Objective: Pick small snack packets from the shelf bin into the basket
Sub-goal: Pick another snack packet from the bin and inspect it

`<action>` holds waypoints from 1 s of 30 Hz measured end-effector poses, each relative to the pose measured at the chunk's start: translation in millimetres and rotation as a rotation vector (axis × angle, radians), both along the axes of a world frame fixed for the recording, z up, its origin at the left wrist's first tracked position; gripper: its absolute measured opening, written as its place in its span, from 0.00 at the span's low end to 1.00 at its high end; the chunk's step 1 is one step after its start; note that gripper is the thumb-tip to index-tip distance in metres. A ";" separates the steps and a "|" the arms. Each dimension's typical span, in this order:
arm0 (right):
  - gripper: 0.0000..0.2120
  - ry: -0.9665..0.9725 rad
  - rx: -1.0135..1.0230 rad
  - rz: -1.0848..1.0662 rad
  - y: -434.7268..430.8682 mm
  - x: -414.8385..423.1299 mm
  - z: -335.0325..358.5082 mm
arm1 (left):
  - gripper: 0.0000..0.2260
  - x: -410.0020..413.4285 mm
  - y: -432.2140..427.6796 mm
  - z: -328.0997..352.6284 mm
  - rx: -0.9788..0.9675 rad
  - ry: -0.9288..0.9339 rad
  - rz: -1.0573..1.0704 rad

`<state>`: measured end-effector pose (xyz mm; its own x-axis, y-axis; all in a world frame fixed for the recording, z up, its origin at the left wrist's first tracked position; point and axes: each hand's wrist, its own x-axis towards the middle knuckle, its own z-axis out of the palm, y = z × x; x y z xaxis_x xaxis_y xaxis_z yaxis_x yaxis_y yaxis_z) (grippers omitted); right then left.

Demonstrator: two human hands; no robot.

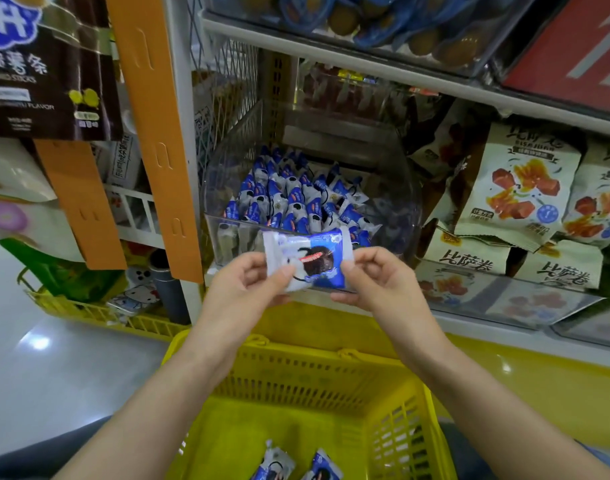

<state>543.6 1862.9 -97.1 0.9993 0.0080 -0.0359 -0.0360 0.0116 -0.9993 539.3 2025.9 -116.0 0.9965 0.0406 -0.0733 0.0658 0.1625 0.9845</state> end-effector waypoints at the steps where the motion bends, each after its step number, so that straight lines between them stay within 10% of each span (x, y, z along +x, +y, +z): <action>1: 0.04 0.030 -0.018 0.062 1.0 -1.1 -1.9 | 0.05 1.5 2.5 0.5 0.001 -0.035 0.041; 8: 0.18 -0.108 -0.549 0.304 6.4 -6.9 -14.3 | 0.07 0.2 5.1 -1.0 0.194 -0.186 0.072; 15: 0.01 -0.289 -0.465 0.139 6.6 -6.8 -13.3 | 0.07 -7.2 -0.8 -3.5 0.411 -0.237 -0.102; 22: 0.05 -0.700 -0.933 0.160 3.0 -11.3 -15.8 | 0.08 -6.1 -1.5 -4.9 0.364 -0.193 -0.162; 30: 0.11 -0.031 -0.253 0.326 11.6 -5.7 -17.2 | 0.07 -1.7 0.8 -3.9 0.194 -0.135 0.040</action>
